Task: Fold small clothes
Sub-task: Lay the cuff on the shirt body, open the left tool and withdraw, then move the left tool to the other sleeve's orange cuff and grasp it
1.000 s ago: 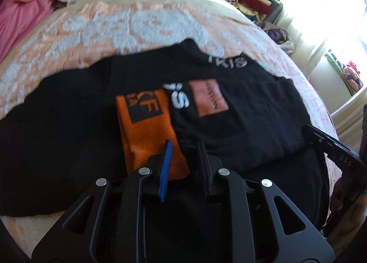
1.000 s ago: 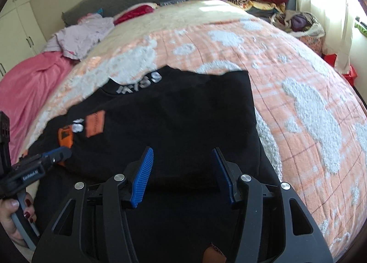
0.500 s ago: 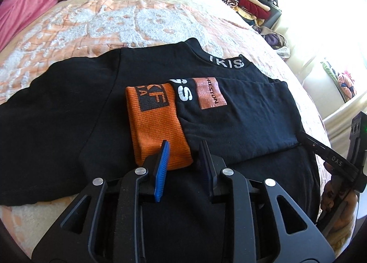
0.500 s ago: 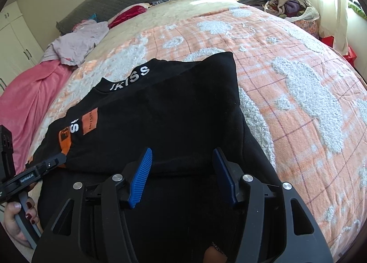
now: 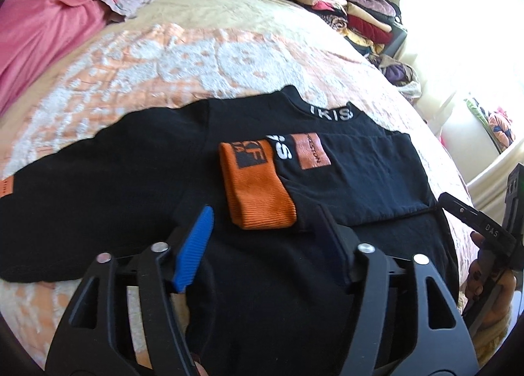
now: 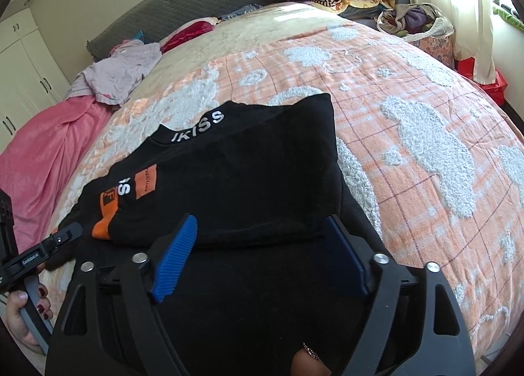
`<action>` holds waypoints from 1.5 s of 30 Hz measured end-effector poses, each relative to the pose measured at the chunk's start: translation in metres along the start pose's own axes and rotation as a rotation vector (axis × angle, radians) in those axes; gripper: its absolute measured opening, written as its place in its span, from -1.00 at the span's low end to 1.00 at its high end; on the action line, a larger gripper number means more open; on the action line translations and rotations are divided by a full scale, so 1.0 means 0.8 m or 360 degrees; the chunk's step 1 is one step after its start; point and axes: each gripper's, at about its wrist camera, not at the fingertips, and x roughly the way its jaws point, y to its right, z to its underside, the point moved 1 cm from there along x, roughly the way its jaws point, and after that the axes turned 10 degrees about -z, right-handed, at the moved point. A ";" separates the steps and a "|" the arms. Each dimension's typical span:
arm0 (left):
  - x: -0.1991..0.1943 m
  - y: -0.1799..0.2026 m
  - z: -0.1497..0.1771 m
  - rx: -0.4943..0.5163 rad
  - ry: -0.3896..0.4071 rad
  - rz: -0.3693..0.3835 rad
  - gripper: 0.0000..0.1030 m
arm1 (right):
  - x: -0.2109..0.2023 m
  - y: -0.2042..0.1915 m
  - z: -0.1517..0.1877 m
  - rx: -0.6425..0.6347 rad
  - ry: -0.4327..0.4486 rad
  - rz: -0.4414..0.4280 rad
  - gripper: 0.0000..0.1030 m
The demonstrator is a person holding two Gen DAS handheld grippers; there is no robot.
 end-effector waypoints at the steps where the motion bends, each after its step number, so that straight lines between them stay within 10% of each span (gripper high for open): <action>1: -0.004 -0.002 0.000 -0.0002 0.0012 -0.0011 0.28 | -0.001 -0.003 0.000 -0.0003 0.0007 -0.0005 0.66; 12: -0.043 -0.038 0.007 -0.0063 0.0112 -0.0126 0.80 | -0.010 -0.016 0.000 -0.0008 0.0044 -0.0022 0.88; 45: -0.114 -0.189 0.056 -0.0494 0.0286 -0.0457 0.81 | 0.022 -0.209 0.014 -0.0517 -0.0062 -0.0248 0.91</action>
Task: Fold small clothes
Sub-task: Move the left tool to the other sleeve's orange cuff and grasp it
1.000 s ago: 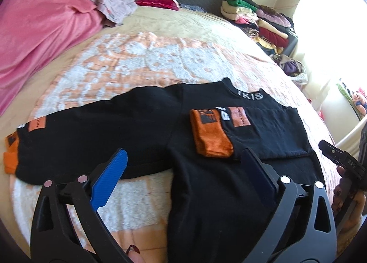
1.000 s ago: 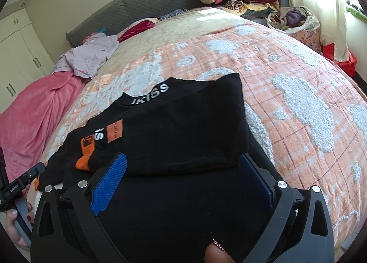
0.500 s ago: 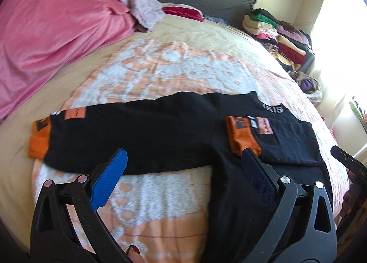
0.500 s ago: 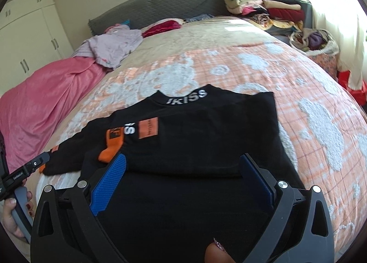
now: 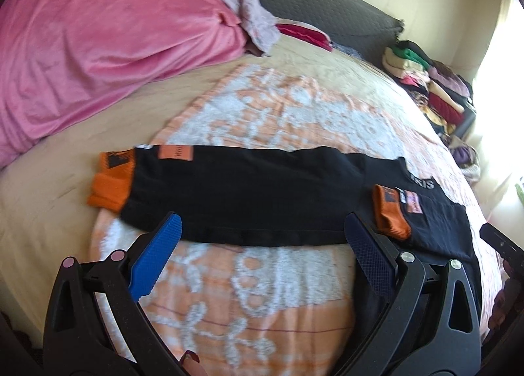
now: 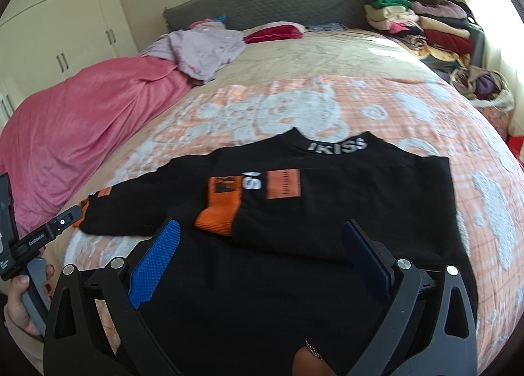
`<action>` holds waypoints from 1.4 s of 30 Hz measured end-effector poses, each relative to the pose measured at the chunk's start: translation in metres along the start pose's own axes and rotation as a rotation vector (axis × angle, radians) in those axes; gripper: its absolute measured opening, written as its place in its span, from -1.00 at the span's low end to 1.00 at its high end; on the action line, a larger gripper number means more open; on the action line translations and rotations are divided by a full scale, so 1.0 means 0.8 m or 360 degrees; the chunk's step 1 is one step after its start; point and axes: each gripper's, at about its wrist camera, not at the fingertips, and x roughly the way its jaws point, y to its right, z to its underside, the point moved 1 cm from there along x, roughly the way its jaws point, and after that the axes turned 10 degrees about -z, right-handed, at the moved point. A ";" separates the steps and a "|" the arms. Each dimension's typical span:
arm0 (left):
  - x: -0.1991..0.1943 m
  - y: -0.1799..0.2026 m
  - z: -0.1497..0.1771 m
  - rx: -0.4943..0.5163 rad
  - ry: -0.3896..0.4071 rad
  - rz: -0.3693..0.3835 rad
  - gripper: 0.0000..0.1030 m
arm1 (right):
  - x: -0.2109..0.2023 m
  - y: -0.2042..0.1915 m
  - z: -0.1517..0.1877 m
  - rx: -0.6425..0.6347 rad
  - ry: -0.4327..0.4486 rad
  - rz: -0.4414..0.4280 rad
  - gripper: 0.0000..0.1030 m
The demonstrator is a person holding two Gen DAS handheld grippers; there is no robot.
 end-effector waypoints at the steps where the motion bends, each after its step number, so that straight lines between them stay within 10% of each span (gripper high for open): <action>1: 0.002 -0.006 -0.001 -0.0015 -0.0003 -0.0009 0.81 | 0.003 -0.005 -0.001 -0.0009 -0.0005 -0.0007 0.91; 24: 0.036 -0.099 0.003 -0.0338 -0.0145 -0.0074 0.81 | 0.077 -0.142 -0.004 -0.0285 -0.0138 -0.0222 0.91; 32: 0.065 -0.112 0.014 -0.0416 -0.0290 0.0080 0.77 | 0.092 -0.157 -0.004 -0.0278 -0.0157 -0.0258 0.91; 42: 0.090 -0.126 0.013 -0.0514 -0.0278 -0.0056 0.74 | 0.103 -0.151 -0.001 -0.0247 -0.0175 -0.0257 0.91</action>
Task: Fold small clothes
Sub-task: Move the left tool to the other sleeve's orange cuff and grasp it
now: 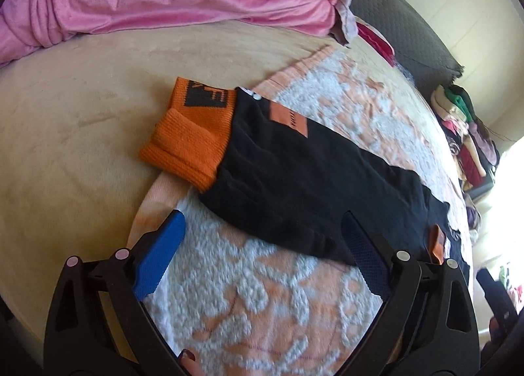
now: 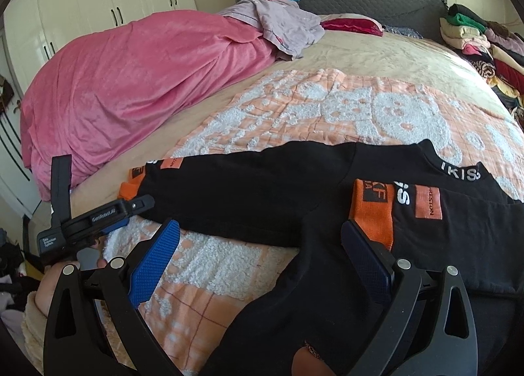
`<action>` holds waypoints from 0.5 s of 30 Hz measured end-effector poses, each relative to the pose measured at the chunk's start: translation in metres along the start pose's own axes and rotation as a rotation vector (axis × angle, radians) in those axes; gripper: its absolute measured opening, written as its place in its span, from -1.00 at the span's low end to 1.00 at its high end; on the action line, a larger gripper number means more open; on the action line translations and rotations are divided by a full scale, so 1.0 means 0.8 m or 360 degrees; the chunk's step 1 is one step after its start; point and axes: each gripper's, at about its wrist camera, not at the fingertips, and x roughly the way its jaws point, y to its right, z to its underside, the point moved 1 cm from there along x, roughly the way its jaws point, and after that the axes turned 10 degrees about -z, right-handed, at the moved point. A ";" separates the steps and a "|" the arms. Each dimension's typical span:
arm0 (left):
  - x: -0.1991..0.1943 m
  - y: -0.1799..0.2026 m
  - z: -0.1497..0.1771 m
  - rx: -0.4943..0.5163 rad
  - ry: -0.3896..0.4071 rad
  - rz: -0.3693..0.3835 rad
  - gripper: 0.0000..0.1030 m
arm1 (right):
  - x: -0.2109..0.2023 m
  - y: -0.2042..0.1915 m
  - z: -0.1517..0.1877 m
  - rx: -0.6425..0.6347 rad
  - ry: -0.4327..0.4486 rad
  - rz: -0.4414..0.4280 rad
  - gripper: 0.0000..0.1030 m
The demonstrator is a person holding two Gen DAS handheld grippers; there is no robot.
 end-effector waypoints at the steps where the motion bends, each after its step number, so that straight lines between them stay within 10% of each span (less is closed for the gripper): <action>1: 0.003 0.000 -0.002 -0.0010 0.0004 -0.0008 0.74 | 0.001 0.003 0.001 0.0013 -0.0001 0.0000 0.91; 9: 0.024 0.021 -0.027 -0.0006 0.0073 -0.0198 0.68 | 0.005 0.023 0.002 0.0090 0.0004 0.0000 0.91; 15: 0.031 0.028 -0.048 -0.0035 0.0142 -0.0284 -0.31 | 0.004 0.033 0.001 0.0115 0.0019 0.0016 0.91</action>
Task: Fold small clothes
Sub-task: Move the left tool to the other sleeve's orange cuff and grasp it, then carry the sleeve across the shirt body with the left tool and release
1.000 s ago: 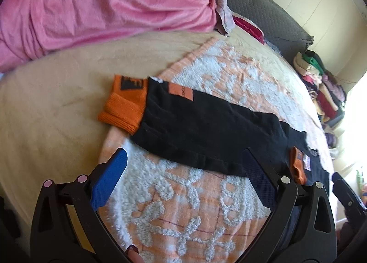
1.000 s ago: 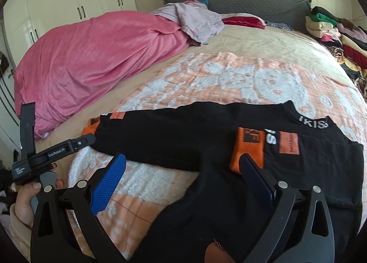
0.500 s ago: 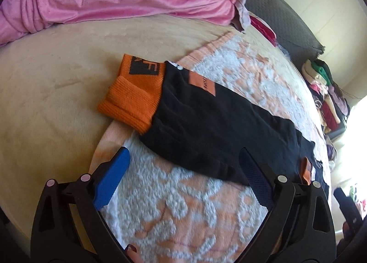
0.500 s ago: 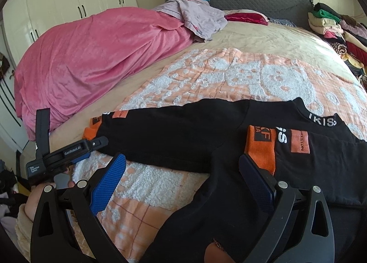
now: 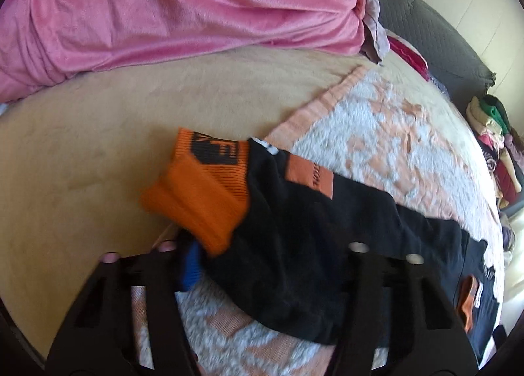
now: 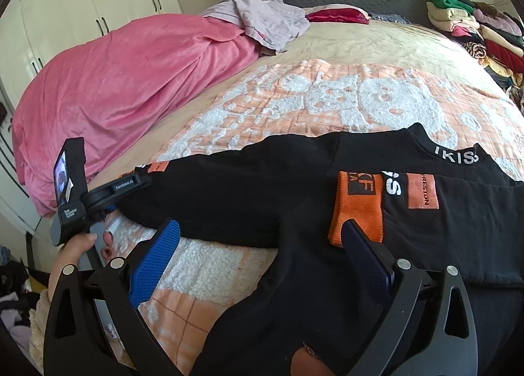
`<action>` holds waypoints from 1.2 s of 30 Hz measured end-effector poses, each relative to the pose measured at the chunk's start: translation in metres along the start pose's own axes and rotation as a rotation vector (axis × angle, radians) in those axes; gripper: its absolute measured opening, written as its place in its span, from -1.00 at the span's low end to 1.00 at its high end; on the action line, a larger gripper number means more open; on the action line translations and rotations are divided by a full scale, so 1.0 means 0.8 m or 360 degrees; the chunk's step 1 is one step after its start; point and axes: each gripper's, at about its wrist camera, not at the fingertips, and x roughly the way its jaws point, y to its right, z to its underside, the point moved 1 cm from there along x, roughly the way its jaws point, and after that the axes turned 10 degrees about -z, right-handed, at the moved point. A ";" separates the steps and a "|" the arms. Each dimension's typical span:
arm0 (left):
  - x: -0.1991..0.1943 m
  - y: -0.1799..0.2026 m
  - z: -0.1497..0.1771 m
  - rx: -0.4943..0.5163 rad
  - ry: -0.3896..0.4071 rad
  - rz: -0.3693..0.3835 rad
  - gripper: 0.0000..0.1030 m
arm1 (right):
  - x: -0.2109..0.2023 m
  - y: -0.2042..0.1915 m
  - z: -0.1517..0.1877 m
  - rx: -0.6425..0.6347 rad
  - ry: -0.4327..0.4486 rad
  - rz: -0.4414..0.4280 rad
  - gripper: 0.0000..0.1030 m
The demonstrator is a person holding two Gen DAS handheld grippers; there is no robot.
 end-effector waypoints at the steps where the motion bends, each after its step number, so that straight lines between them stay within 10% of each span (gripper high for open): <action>1: 0.000 -0.001 0.000 -0.0005 0.0007 0.0000 -0.41 | 0.000 0.003 0.000 0.0012 0.0001 0.0003 0.91; 5: -0.012 -0.003 -0.001 -0.0039 0.0045 0.0088 -0.79 | 0.001 0.015 0.003 0.0051 0.0010 0.0002 0.91; 36: -0.153 0.120 0.059 0.0303 0.0332 0.0853 -0.84 | -0.116 0.131 0.062 0.0464 0.0311 0.0259 0.91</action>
